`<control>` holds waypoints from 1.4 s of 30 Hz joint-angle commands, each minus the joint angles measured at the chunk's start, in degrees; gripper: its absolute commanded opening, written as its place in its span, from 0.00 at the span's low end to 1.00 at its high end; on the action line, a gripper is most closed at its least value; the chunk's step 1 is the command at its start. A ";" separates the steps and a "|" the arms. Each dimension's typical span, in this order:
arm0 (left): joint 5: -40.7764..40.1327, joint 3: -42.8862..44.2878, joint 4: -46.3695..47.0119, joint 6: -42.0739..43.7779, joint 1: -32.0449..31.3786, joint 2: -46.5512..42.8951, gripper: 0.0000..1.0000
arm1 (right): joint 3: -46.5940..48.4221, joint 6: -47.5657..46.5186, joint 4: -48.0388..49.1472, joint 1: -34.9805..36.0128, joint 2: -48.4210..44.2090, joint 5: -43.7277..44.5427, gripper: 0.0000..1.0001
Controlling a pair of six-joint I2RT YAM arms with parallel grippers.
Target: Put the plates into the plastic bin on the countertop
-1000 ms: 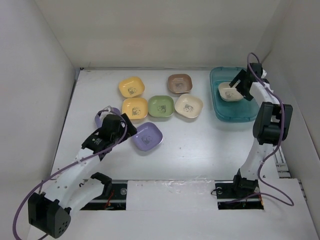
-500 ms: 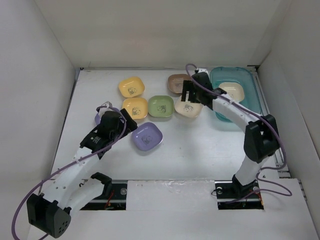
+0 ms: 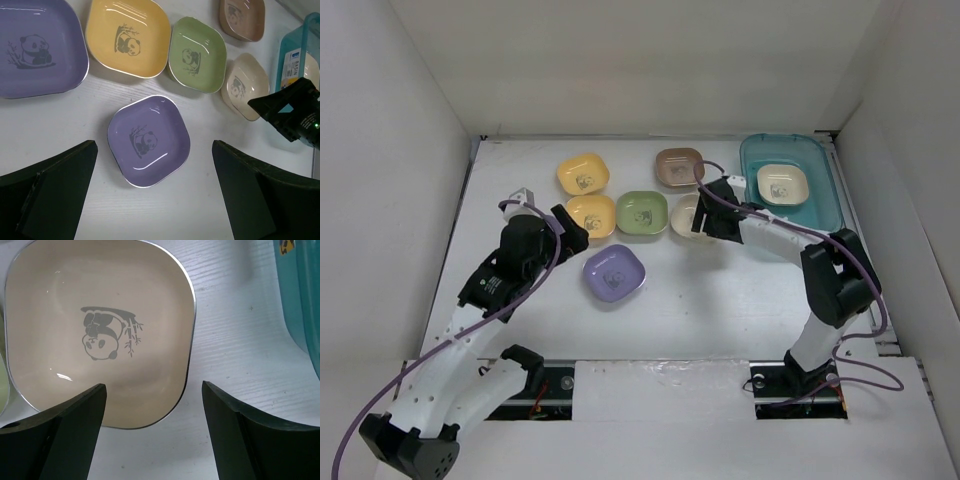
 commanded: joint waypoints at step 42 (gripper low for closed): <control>2.07 0.34 0.87 1.93 -0.19 -0.43 1.00 | 13.32 4.21 -12.31 -12.80 -15.96 7.27 0.00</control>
